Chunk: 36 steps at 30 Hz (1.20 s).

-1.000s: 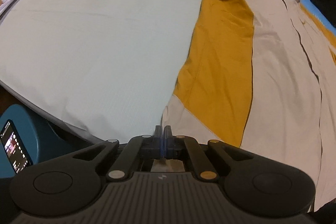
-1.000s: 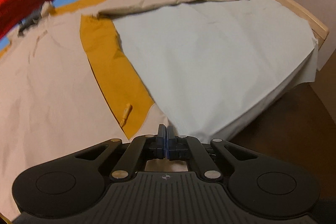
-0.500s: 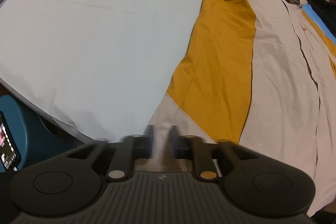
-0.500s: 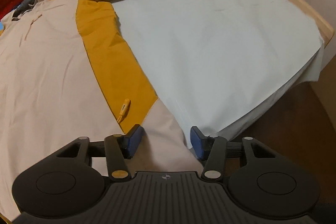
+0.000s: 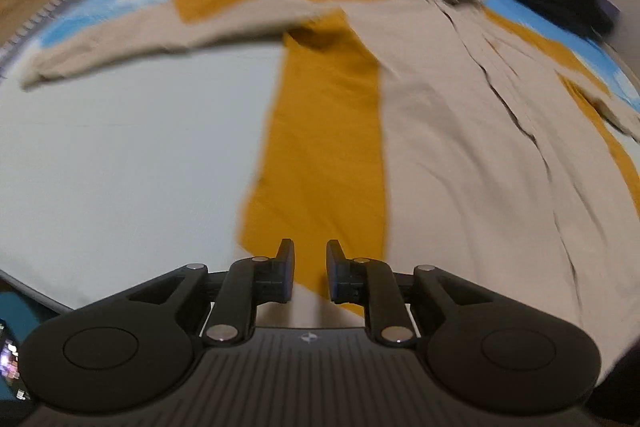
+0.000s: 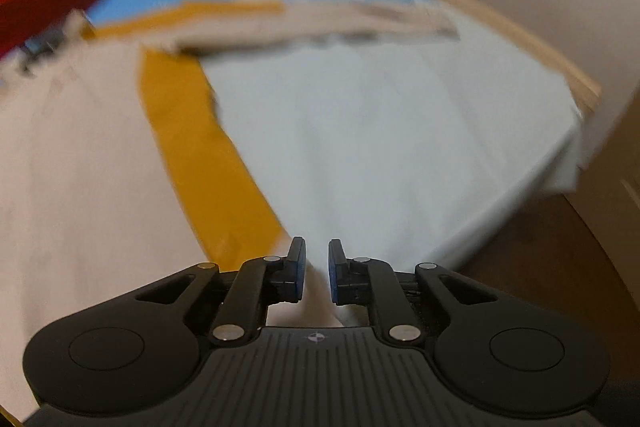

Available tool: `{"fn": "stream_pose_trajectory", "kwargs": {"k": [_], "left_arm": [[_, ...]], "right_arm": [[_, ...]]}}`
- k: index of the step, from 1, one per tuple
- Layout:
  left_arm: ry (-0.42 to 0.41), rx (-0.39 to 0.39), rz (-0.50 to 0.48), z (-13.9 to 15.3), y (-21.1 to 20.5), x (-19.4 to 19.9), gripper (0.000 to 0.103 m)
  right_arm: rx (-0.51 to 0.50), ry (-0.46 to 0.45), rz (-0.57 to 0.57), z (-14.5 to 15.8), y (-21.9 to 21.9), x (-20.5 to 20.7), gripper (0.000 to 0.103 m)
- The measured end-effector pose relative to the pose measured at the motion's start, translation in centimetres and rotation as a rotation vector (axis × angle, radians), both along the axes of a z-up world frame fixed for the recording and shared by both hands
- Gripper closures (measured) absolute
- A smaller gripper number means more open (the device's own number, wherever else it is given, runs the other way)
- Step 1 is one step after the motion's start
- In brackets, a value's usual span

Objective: Fold large clothes

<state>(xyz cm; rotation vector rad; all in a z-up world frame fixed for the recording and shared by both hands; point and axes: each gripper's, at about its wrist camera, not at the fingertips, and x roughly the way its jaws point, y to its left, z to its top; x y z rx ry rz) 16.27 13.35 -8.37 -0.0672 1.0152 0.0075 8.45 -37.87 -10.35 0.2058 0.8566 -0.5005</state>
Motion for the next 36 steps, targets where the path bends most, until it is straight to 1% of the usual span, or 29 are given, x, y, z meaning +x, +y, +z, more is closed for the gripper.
{"fn": "stream_pose_trajectory", "kwargs": {"k": [1,2,3,4,5,7,8,9,11,13,14,15,17,20,22,24,25,26,30,31,34,36], "left_arm": [[0.053,-0.016,-0.007,-0.9,-0.2,0.4,0.081],[0.130,-0.022,-0.004,-2.2,-0.3,0.7,0.074],[0.190,-0.013,0.003,-3.1,-0.2,0.9,0.074],[0.180,-0.011,0.006,-3.2,-0.2,0.7,0.073],[0.166,-0.004,0.015,-2.8,-0.2,0.7,0.073],[0.103,-0.022,0.002,-1.8,-0.3,0.7,0.071],[0.091,-0.027,-0.002,-1.7,-0.4,0.7,0.069],[0.101,-0.022,-0.005,-2.0,-0.5,0.8,0.066],[0.179,0.013,-0.013,-3.5,-0.8,1.1,0.064],[0.154,0.026,-0.021,-3.1,-1.4,1.5,0.062],[0.119,0.014,-0.019,-2.4,-1.6,1.5,0.062],[0.062,-0.006,-0.017,-1.5,-1.7,1.4,0.062],[-0.047,-0.030,-0.024,0.4,-2.1,0.7,0.061],[-0.194,-0.005,-0.052,2.8,-3.4,-0.3,0.058],[-0.258,0.009,-0.089,4.3,-5.0,-0.6,0.057],[-0.306,0.028,-0.119,6.1,-6.9,-0.5,0.048],[-0.336,0.033,-0.130,7.3,-7.7,-0.4,0.042],[-0.370,0.035,-0.139,8.7,-8.6,-0.7,0.038],[-0.496,0.006,-0.188,14.1,-13.1,-0.5,0.033],[-0.522,0.001,-0.202,15.1,-14.2,-0.3,0.030],[-0.589,-0.026,-0.226,18.3,-17.0,0.7,0.030],[-0.612,-0.072,-0.219,19.9,-18.5,2.4,0.030]], "right_arm": [[0.008,-0.038,0.045,0.4,0.5,0.1,0.082],[0.019,-0.056,0.088,0.5,1.0,0.2,0.074],[0.038,-0.057,0.129,0.3,1.5,0.4,0.070],[0.065,-0.031,0.168,-0.3,1.9,0.7,0.069],[0.085,0.021,0.194,-1.1,2.2,1.1,0.069],[0.103,0.153,0.218,-3.2,2.6,1.7,0.069],[0.102,0.169,0.221,-3.7,2.7,1.6,0.069],[0.089,0.165,0.225,-3.7,2.8,1.6,0.068],[0.076,0.170,0.237,-3.5,3.1,1.8,0.068],[0.075,0.167,0.228,-3.3,3.0,1.9,0.068],[0.070,0.154,0.216,-3.1,2.9,1.8,0.068],[0.056,0.117,0.202,-2.4,2.9,1.6,0.068],[0.037,0.001,0.192,-0.4,3.5,1.1,0.068],[0.010,-0.201,0.195,3.1,3.9,0.4,0.068],[0.002,-0.299,0.201,4.8,4.2,-0.2,0.068],[0.008,-0.373,0.214,6.2,4.4,-0.6,0.068],[0.013,-0.403,0.221,6.7,4.5,-0.8,0.068],[0.016,-0.425,0.225,7.2,4.6,-0.8,0.068],[0.047,-0.495,0.228,8.7,4.7,-1.2,0.068],[0.054,-0.514,0.228,9.1,4.7,-1.1,0.068],[0.052,-0.559,0.231,10.2,5.0,-0.9,0.068],[0.035,-0.588,0.238,10.7,5.7,-0.6,0.068]]}}
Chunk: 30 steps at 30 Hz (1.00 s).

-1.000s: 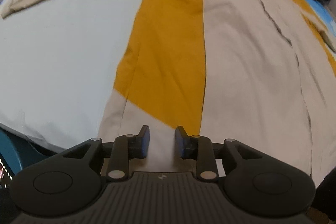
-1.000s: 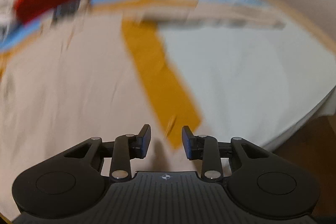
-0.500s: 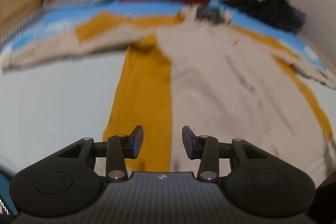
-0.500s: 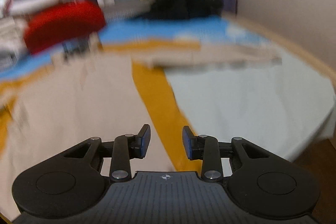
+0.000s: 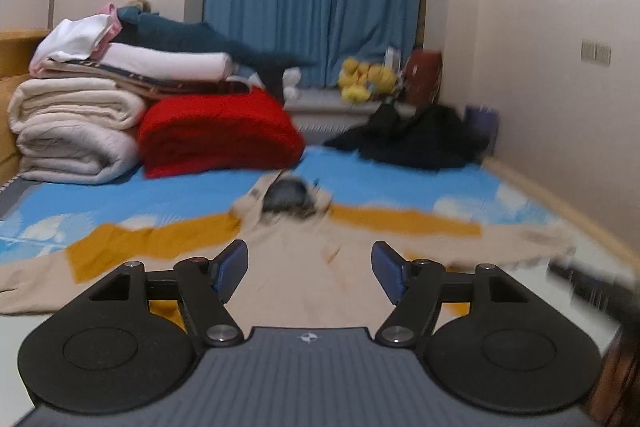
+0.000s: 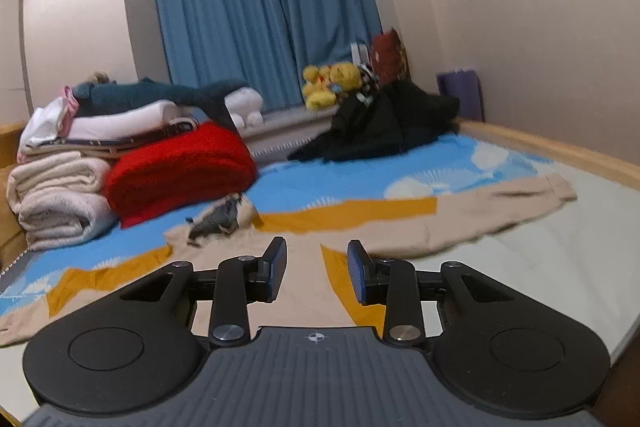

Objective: Fold large clothes

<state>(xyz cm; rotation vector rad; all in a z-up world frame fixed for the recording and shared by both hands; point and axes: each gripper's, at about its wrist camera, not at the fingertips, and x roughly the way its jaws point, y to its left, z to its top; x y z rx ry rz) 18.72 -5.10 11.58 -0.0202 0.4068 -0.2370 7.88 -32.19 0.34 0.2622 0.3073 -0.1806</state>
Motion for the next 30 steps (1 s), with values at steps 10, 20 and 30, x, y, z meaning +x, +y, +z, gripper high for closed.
{"fn": "stream_pose_trajectory", "kwargs": {"k": [10,20,30], "left_arm": [[-0.084,0.004,0.025,1.5,-1.1,12.3,0.030],[0.064,0.025,0.199,-9.2,6.7,21.1,0.068],[0.183,0.032,0.383,-15.2,15.3,26.1,0.079]], "right_arm": [[-0.073,-0.149,0.027,2.1,2.2,1.6,0.063],[-0.241,-0.264,0.071,6.9,4.0,9.2,0.055],[-0.139,-0.249,0.219,5.3,8.4,21.0,0.055]]}}
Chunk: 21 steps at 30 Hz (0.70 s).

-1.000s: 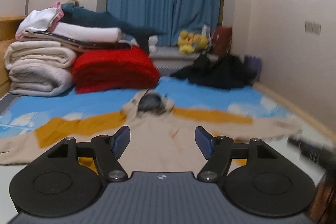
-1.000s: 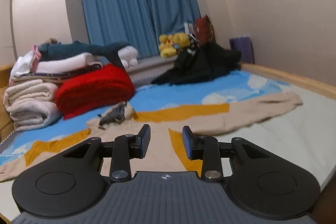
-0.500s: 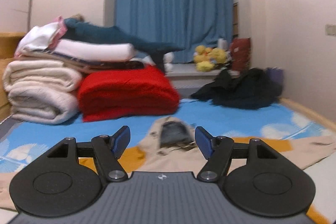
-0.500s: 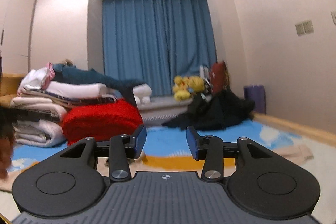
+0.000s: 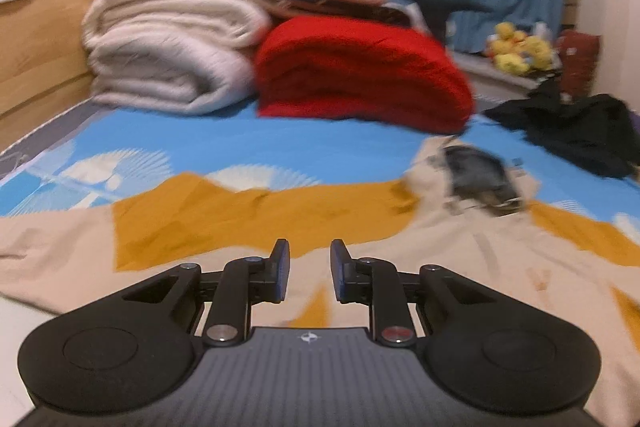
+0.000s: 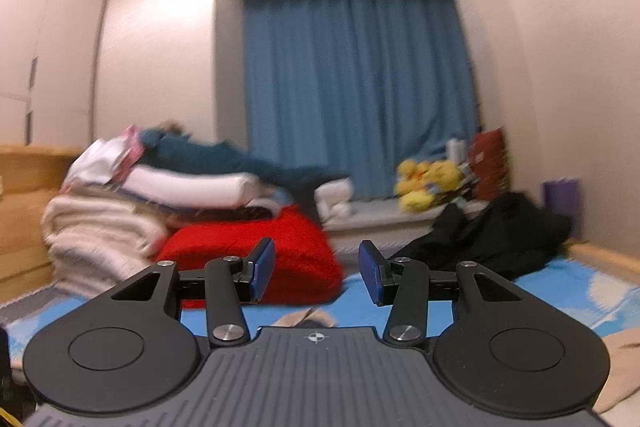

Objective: Fold large clothes

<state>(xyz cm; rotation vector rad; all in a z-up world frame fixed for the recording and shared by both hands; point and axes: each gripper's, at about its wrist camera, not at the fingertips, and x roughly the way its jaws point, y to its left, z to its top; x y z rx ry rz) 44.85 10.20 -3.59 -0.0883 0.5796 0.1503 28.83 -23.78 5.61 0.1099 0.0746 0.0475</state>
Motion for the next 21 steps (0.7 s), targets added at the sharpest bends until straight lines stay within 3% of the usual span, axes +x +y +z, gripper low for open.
{"fn": "stream_pose_trajectory", "kwargs": {"k": [4,5,9,12,16,21], "left_arm": [[0.051,-0.009,0.095,-2.1,4.6,0.8,0.079],[0.060,-0.018,0.126,-2.4,6.0,1.1,0.079],[0.099,-0.101,0.263,-3.5,11.6,1.8,0.079],[0.133,-0.156,0.356,-4.2,15.5,2.1,0.076],[0.166,-0.239,0.494,-5.2,21.3,1.6,0.059],[0.193,-0.328,0.629,-6.4,28.2,-0.3,0.058]], "right_arm": [[-0.028,0.120,0.085,-2.7,1.9,2.3,0.056],[-0.025,0.128,0.103,-3.1,2.4,2.5,0.061],[-0.036,0.179,0.175,-4.9,3.2,3.6,0.097],[-0.018,0.215,0.197,-5.5,3.6,4.6,0.097],[-0.028,0.252,0.199,-5.8,4.1,5.9,0.095],[-0.009,0.323,0.220,-7.1,4.4,7.5,0.080]]}}
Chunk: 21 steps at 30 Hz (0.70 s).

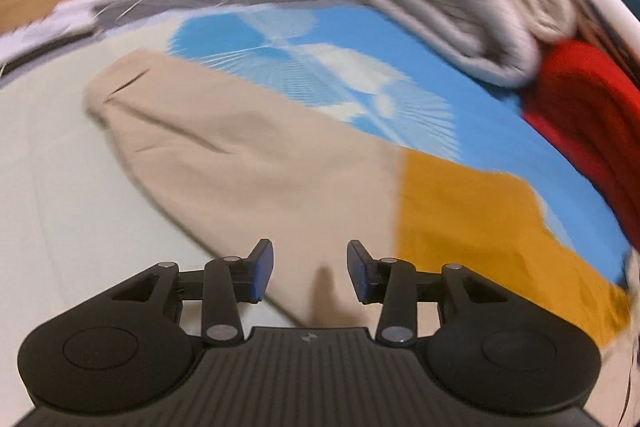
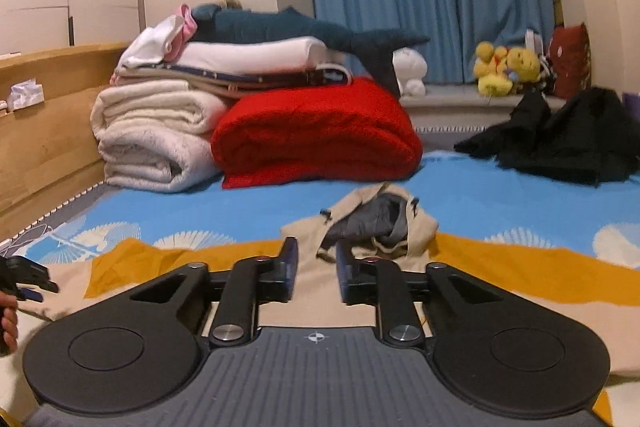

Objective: Fold large clothes

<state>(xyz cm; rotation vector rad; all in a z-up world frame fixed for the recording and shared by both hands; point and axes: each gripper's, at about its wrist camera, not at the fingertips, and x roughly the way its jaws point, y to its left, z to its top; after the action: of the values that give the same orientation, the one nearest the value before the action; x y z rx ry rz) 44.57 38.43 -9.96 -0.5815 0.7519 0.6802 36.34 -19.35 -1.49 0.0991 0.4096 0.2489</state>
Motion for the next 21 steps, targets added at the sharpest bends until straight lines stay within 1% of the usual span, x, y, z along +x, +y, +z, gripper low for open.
{"fn": "stream_pose_trajectory", "kwargs": {"k": [3,7,9,12,15,16,18,19,20,21], "left_arm": [[-0.011,-0.084,0.082,-1.1,3.4,-1.8,0.058],[-0.053,-0.182,0.172,-2.2,7.0,-3.9,0.058],[-0.091,-0.206,0.210,-2.4,8.4,-4.8,0.058],[-0.139,-0.213,0.255,-2.5,10.0,-5.8,0.058],[-0.169,-0.218,0.290,-2.7,10.9,-6.5,0.059],[-0.180,-0.224,0.303,-2.7,11.2,-6.6,0.061],[-0.180,-0.222,0.316,-2.7,11.5,-6.4,0.075],[-0.178,-0.214,0.312,-2.6,11.4,-6.2,0.098],[-0.180,-0.190,0.298,-2.3,11.1,-6.0,0.103],[-0.177,-0.146,0.289,-1.6,10.7,-5.7,0.103]], "right_arm": [[0.003,0.033,0.006,-0.6,0.4,0.7,0.080],[0.010,0.068,0.015,-1.3,1.0,1.3,0.080],[0.010,0.082,0.026,-1.6,1.4,1.3,0.080],[-0.005,0.095,0.046,-1.9,2.1,1.3,0.080],[-0.026,0.095,0.050,-2.1,2.6,1.2,0.080],[-0.035,0.092,0.040,-2.2,2.6,1.2,0.080],[-0.032,0.102,0.030,-2.3,2.6,1.4,0.080],[-0.026,0.109,0.024,-2.4,2.5,1.5,0.081],[-0.022,0.113,0.015,-2.4,2.4,1.5,0.085],[-0.019,0.117,0.009,-2.4,2.4,1.6,0.094]]}}
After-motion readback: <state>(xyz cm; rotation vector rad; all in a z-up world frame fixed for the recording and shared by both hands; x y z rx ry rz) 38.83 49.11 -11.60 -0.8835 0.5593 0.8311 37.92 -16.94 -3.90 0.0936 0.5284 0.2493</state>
